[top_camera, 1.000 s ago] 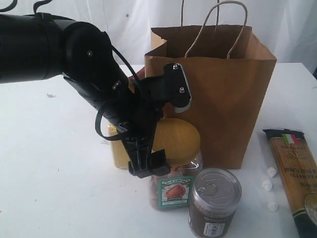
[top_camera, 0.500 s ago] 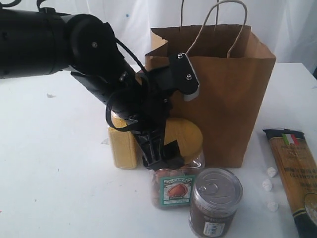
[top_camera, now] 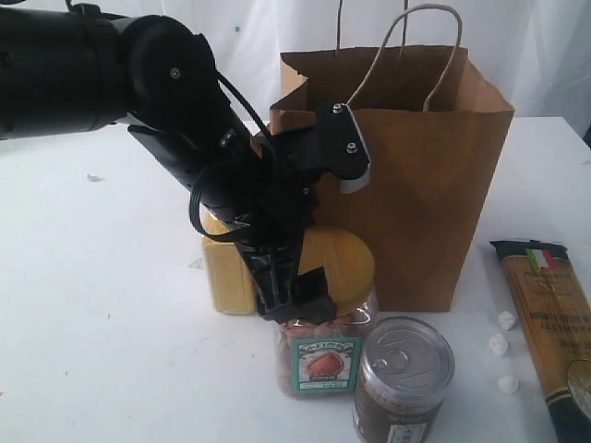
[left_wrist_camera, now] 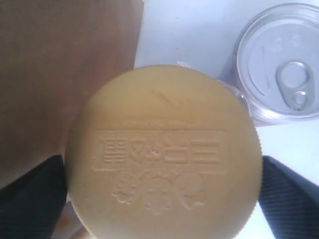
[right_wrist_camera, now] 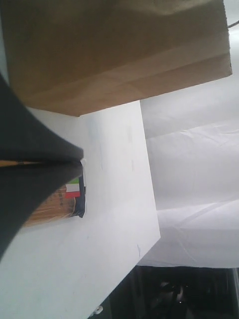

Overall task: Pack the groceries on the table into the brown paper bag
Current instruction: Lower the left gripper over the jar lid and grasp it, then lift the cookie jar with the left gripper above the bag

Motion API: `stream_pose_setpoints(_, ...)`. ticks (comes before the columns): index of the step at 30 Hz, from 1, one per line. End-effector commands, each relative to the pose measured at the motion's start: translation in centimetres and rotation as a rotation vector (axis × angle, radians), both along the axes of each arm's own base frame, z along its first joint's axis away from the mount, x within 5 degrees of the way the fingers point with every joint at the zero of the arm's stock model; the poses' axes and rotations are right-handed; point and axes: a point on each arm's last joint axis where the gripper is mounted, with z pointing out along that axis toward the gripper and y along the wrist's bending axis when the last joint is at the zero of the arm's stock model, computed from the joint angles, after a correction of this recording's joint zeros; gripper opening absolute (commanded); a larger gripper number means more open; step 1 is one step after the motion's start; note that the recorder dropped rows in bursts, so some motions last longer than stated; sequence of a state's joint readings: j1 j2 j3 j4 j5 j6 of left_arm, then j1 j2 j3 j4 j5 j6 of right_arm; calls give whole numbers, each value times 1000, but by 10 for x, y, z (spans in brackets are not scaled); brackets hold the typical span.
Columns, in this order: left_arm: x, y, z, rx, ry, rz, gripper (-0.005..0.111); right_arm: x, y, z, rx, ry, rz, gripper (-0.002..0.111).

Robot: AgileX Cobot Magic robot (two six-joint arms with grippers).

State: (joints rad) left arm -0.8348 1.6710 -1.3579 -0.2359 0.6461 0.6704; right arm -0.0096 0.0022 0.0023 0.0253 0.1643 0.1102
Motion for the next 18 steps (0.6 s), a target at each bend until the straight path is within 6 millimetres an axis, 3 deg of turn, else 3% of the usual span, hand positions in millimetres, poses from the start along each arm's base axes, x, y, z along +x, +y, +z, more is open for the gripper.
stream_pose_setpoints(1, -12, 6, -12, 100, 119, -27, 0, 0, 0, 1, 0, -7, 0, 0)
stream_pose_setpoints(5, -16, 13, 4, 84, 93, -20, 0, 0, 0, 1, 0, -7, 0, 0)
stream_pose_setpoints(9, -29, 27, 31, 44, 75, -4, 0, 0, 0, 1, 0, -7, 0, 0)
stream_pose_setpoints(18, -67, 71, 91, -25, -25, -29, 0, 0, 0, 1, 0, -7, 0, 0)
